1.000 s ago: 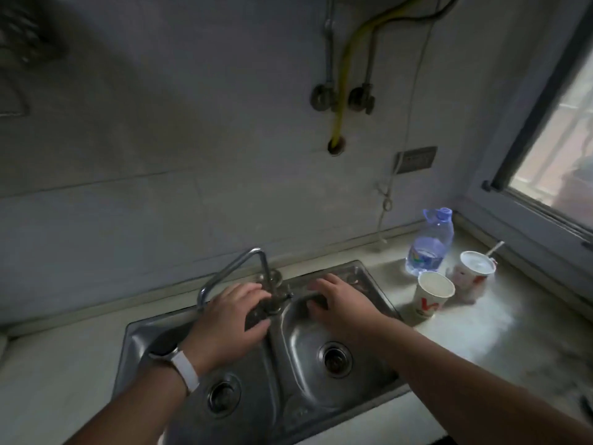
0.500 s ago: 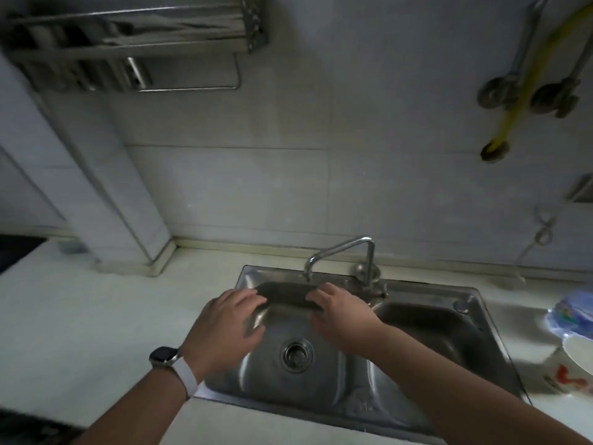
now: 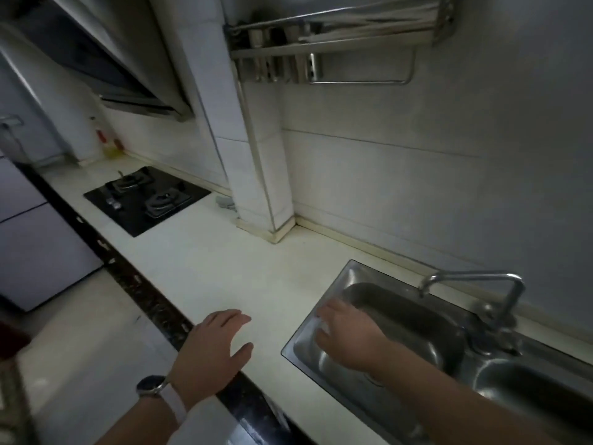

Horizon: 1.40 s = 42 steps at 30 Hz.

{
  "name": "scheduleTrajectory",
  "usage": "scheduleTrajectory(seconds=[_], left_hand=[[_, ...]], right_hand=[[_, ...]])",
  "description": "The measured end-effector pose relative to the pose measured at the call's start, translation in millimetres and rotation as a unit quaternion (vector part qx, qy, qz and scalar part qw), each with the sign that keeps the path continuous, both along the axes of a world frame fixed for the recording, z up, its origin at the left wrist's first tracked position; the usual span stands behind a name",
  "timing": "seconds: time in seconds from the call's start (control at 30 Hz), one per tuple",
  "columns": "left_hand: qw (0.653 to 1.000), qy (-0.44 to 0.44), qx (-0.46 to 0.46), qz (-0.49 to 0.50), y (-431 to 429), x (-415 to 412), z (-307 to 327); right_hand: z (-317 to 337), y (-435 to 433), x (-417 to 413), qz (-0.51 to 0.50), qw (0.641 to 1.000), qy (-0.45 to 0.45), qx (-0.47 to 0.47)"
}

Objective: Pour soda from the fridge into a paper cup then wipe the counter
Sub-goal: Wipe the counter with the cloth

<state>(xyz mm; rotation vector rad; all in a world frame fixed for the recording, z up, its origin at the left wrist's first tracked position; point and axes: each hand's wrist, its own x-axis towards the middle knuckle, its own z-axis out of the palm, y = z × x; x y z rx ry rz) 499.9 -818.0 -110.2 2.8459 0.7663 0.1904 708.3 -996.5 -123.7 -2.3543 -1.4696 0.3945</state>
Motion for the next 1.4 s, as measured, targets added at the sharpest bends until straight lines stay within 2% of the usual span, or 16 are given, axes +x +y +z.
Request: scheduleTrajectory(seconds=[0.17, 0.3, 0.8, 1.07, 1.4], left_hand=[[0.998, 0.019, -0.023, 0.058, 40.0, -45.8, -6.8], [0.996, 0.027, -0.047, 0.066, 87.4, -76.8, -13.5], [0.99, -0.022, -0.069, 0.121, 315.0, -207.3, -22.5], [0.987, -0.049, -0.064, 0.136, 371.7, -223.5, -20.9], [0.993, 0.007, -0.054, 0.108, 472.3, -186.8, -32.8]], right_hand=[[1.4, 54.8, -28.4, 0.032, 0.999, -0.036, -0.022], [-4.8, 103.3, -51.5, 0.051, 0.996, -0.048, -0.054], [-2.5, 339.7, -183.4, 0.103, 0.989, -0.067, -0.085], [6.9, 411.0, -189.7, 0.099, 0.989, -0.07, -0.083], [-33.0, 514.9, -160.3, 0.108, 0.989, -0.031, -0.096]])
